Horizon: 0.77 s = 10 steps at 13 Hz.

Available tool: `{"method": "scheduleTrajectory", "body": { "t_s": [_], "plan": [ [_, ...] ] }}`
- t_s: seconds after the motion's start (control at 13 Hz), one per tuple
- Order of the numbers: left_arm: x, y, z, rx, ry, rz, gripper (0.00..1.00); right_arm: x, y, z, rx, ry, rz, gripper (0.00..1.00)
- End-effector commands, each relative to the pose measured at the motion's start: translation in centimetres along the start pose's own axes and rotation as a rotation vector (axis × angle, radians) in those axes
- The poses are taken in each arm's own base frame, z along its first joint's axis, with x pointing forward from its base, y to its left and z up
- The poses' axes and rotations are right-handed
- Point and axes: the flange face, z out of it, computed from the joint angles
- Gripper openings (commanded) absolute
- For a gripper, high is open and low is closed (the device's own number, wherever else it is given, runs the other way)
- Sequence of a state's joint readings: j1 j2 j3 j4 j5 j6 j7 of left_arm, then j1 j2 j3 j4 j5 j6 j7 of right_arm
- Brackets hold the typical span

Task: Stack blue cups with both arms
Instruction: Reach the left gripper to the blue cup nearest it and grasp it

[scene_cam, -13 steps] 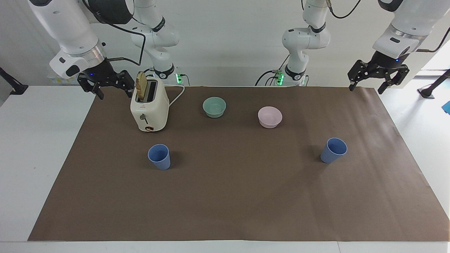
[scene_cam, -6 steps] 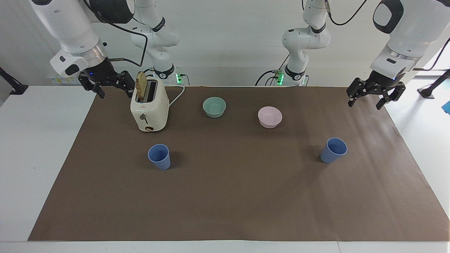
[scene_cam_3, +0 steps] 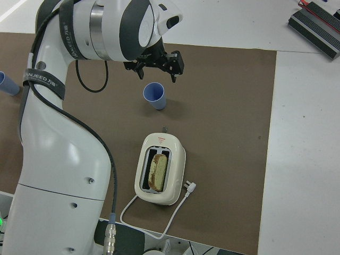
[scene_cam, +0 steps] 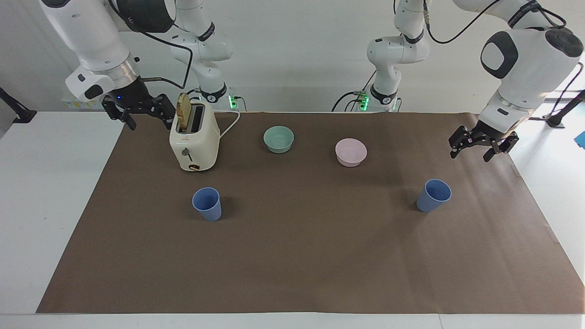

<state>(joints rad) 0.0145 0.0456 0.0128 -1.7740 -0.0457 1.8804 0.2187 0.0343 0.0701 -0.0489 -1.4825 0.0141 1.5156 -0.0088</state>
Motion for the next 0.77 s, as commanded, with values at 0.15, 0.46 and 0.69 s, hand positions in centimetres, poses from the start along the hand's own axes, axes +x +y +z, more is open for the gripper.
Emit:
{"method": "scheduleTrajectory", "body": {
  "t_s": [0.15, 0.46, 0.69],
  "plan": [
    [0.0, -1.4, 7.6, -0.029, -0.020, -0.019, 0.92, -1.0, 0.4, 0.3, 0.010, 0.034, 0.024, 1.00],
    [0.6, -2.5, 11.4, -0.035, -0.012, -0.046, 0.84, -0.8, 0.6, 0.4, 0.010, 0.045, 0.024, 1.00],
    [1.1, -2.9, 13.1, -0.040, 0.002, -0.062, 0.77, -0.9, 0.6, 0.3, 0.010, 0.046, 0.024, 1.00]
  ]
}}
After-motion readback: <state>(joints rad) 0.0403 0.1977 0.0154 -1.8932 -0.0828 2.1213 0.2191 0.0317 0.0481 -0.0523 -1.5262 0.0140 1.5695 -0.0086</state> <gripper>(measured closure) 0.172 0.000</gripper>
